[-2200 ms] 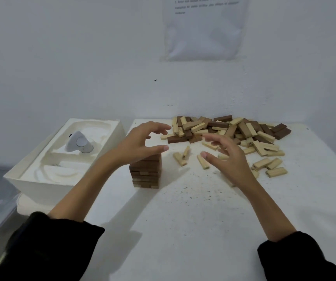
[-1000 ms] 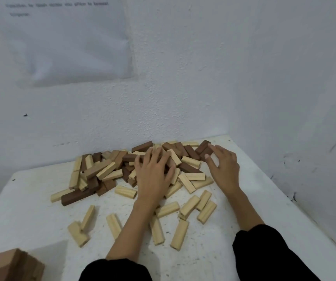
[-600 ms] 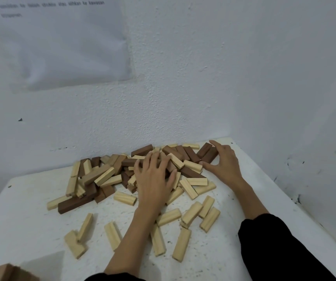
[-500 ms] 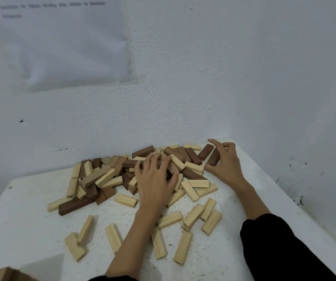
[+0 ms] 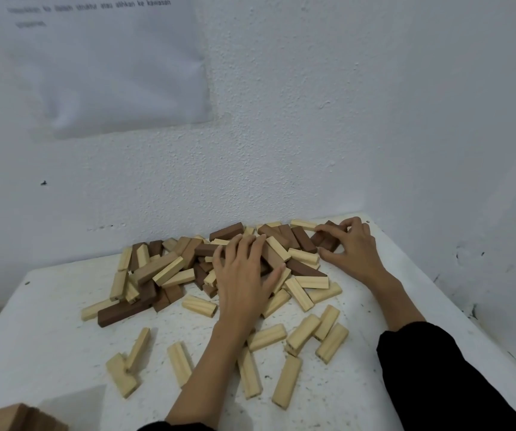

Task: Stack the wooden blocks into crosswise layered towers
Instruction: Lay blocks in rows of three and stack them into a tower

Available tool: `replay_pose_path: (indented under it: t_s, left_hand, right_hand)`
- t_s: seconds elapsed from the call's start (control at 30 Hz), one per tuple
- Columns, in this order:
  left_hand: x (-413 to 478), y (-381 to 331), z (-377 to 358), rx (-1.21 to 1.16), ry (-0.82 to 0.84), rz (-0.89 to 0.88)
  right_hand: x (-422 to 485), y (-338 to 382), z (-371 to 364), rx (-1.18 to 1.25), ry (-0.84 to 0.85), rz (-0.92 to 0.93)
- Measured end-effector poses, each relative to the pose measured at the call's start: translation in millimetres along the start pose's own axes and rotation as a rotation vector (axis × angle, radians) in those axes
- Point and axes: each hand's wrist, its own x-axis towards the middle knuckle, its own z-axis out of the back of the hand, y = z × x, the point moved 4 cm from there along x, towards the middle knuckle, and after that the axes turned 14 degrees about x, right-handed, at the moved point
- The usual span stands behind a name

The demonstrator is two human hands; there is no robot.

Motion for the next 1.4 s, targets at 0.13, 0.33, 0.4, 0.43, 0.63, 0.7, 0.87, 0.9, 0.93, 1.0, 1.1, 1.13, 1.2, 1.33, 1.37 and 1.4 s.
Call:
replay_pose_path:
  t_s: [0.13,0.33,0.4,0.43,0.63,0.7,0.87,0.9,0.93,1.0,1.1,1.13,1.2,1.33,1.37,1.4]
  left_hand:
    - [1,0,2,-0.034,-0.006,0.0]
    - [1,1,1,-0.058,-0.004,0.009]
    - [1,0,1,-0.084,-0.004,0.02]
    - [1,0,2,-0.102,-0.003,0.024]
    - [-1,1,11,-0.224,-0.071,0.007]
    - [-1,1,18,-0.267,-0.116,0.013]
    - [-8,3,37,-0.332,-0.148,-0.016]
    - [-11,4,43,-0.34,-0.145,-0.031]
    - [-16,6,50,-0.343,-0.146,-0.046]
    - [-30,11,65,-0.349,-0.131,-0.073]
    - [-62,26,86,-0.361,-0.054,-0.124]
    - [-75,32,93,-0.354,-0.021,-0.143]
    - [-103,44,106,-0.355,0.069,-0.174]
    - [-165,71,127,-0.433,0.277,-0.165]
    - [-177,77,131,-0.447,0.317,-0.176]
    - [-186,83,135,-0.456,0.338,-0.194]
  right_hand:
    - [1,-2,-1,0.039,-0.015,-0.007]
    - [5,-5,-1,0.144,0.012,-0.006]
    - [5,-5,1,0.171,-0.004,0.001]
    - [5,-6,2,0.185,-0.012,-0.002]
    - [-5,3,10,0.319,-0.15,-0.003]
    - [-14,10,14,0.364,-0.209,0.004]
    - [-51,30,19,0.394,-0.246,0.06]
    - [-61,35,20,0.414,-0.247,0.067]
    - [-72,41,20,0.436,-0.241,0.077]
    - [-93,53,20,0.464,-0.207,0.103]
    - [-124,75,17,0.468,-0.134,0.173]
    - [-134,82,15,0.466,-0.096,0.207]
    - [-156,95,10,0.467,0.0,0.256]
    - [-199,119,-5,0.472,0.208,0.302]
    - [-209,126,-9,0.448,0.252,0.333]
    - [-218,132,-13,0.418,0.293,0.361]
